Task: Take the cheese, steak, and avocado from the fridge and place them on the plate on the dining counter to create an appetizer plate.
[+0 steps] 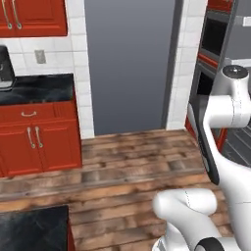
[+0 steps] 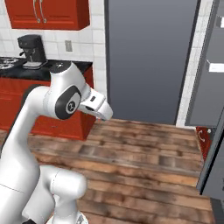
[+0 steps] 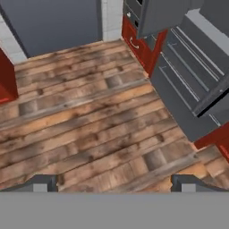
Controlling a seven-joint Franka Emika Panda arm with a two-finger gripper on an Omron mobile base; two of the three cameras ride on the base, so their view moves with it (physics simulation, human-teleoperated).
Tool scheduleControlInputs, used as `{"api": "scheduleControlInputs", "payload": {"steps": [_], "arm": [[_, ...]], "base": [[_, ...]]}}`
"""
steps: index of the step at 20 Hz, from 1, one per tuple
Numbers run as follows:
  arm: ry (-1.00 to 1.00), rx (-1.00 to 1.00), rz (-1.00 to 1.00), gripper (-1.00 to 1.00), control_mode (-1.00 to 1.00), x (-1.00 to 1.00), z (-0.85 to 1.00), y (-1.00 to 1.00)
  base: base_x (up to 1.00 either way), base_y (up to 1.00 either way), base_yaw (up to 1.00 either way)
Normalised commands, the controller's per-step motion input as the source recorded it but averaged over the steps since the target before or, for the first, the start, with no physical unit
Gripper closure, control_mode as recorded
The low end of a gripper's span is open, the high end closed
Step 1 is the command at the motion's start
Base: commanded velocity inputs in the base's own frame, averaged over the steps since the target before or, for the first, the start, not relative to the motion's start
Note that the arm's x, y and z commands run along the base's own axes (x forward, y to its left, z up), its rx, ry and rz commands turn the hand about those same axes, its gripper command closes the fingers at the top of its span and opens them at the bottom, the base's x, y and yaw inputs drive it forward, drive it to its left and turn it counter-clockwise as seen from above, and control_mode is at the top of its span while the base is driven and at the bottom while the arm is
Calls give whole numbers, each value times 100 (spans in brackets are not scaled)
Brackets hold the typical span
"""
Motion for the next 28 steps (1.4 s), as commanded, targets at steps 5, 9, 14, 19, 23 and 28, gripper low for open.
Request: {"api": "scheduleControlInputs", "payload": {"steps": [5,9,14,19,23,28], "arm": [[0,0,0,-100,100,0,0,0],[0,0,0,-100,100,0,0,0],[0,0,0,-100,100,0,0,0],[0,0,0,-100,100,0,0,0],[0,0,0,-100,100,0,0,0],[0,0,0,-100,100,0,0,0]], "base": [[100,-32,-31],[100,-44,-34],[85,-56,-41],[63,-55,-49],[40,-36,-52],[18,-2,-50]]}}
